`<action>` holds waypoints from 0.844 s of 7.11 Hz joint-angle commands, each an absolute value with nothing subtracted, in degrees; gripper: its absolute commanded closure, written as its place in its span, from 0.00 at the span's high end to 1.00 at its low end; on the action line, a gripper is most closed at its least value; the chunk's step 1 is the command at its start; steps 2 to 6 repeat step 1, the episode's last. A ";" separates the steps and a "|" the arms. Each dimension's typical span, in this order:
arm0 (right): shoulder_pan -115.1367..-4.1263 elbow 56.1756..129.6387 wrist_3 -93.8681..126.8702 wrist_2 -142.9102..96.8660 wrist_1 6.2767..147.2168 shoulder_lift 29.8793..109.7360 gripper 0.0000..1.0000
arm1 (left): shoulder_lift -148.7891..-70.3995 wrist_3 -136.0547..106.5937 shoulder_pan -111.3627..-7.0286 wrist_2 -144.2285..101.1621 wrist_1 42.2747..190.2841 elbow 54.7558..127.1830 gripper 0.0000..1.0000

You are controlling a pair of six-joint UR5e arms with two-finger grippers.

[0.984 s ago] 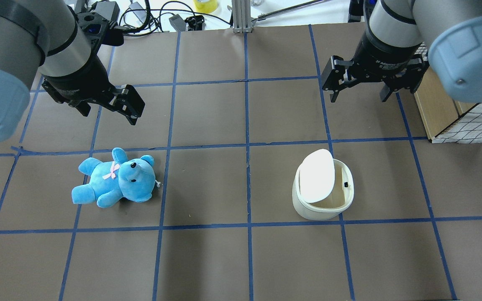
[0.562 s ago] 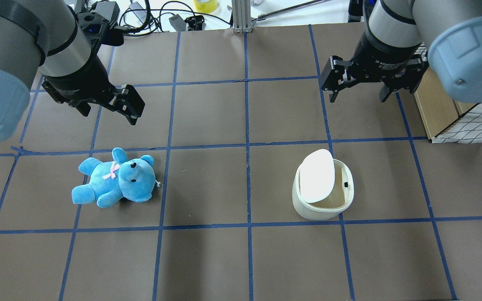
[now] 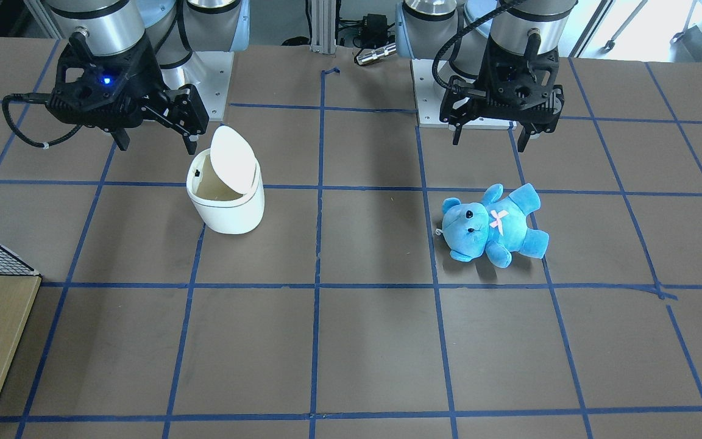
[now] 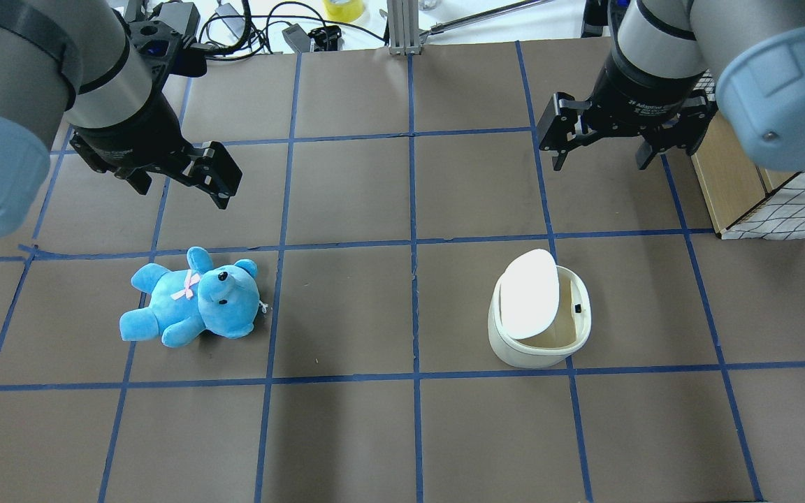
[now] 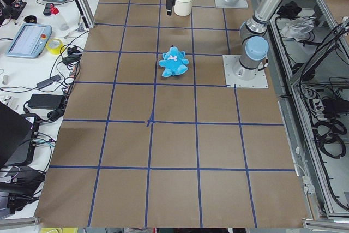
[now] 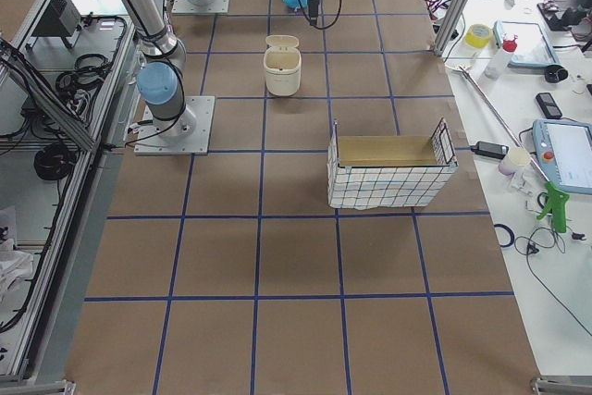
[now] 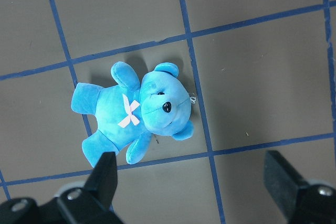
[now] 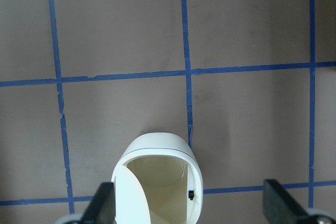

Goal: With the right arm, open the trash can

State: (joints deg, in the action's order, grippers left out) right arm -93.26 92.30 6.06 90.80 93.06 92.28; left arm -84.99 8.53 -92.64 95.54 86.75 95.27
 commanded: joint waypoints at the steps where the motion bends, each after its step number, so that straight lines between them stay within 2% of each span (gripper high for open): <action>1: -93.34 92.46 6.06 91.05 92.81 92.29 1.00 | -84.99 8.53 -92.64 95.54 86.75 95.27 1.00; 6: -93.34 92.46 6.06 91.05 92.81 92.29 1.00 | -84.99 8.53 -92.64 95.54 86.75 95.27 1.00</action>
